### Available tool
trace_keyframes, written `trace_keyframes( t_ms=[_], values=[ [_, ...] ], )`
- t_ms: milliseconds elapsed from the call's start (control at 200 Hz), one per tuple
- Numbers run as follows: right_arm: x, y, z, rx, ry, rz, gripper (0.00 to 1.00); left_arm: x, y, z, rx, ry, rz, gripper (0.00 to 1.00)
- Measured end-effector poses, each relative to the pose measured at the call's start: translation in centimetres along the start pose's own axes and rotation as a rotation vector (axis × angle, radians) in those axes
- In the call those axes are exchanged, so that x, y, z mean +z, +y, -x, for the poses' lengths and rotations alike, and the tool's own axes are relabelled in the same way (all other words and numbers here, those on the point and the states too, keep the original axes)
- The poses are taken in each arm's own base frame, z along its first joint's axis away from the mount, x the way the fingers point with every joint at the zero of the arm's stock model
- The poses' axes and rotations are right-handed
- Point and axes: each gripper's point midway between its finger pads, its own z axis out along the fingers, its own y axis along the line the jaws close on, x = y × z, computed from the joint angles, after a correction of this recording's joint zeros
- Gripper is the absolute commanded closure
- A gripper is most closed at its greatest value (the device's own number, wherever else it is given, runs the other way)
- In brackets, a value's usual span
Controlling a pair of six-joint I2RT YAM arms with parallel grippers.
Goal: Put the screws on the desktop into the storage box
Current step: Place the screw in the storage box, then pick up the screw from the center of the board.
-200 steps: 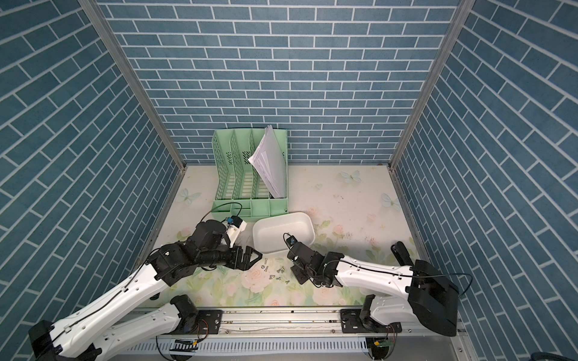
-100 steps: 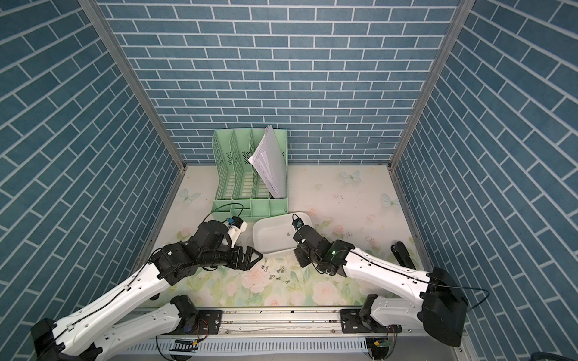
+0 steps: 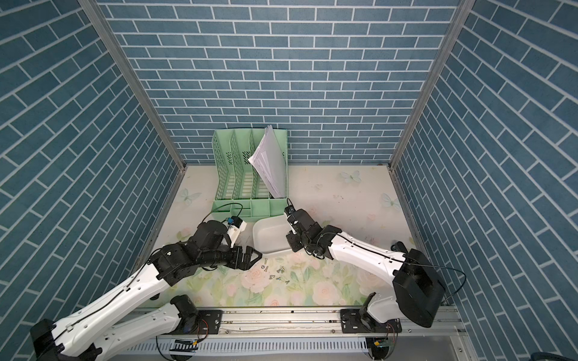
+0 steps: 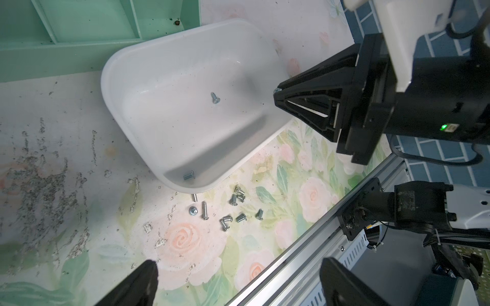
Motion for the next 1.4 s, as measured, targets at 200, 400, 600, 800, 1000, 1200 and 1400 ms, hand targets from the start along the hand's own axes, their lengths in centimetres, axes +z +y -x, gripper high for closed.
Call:
trace_keyframes(
  t_ms=[200, 400, 600, 800, 1000, 1200, 1400],
  values=[
    [0.3, -0.6, 0.9, -0.005, -0.021, -0.003, 0.64, 0.1, 0.1, -0.1, -0.001, 0.004, 0.004, 0.00],
    [0.2, -1.0, 1.2, -0.001, -0.029, -0.008, 0.57, 0.1, 0.2, -0.2, -0.001, 0.004, 0.004, 0.00],
    [-1.4, -0.9, 1.9, 0.004, -0.070, 0.009, 0.48, 0.3, 0.4, -0.2, -0.003, 0.010, 0.015, 0.00],
    [-4.1, -0.5, 1.7, 0.009, -0.115, 0.056, 0.42, 1.0, 1.2, -0.3, -0.010, 0.024, 0.060, 0.00],
    [-6.8, 0.3, 0.3, 0.019, -0.132, 0.137, 0.32, 1.7, 3.0, -0.8, -0.023, 0.053, 0.152, 0.00],
    [-7.9, 0.9, -2.5, 0.055, -0.086, 0.201, 0.24, 2.3, 4.0, -0.9, -0.038, 0.063, 0.207, 0.00],
    [-8.6, 1.1, -4.9, 0.086, -0.047, 0.235, 0.09, 4.0, 5.1, -2.3, -0.033, 0.112, 0.289, 0.03]
  ],
)
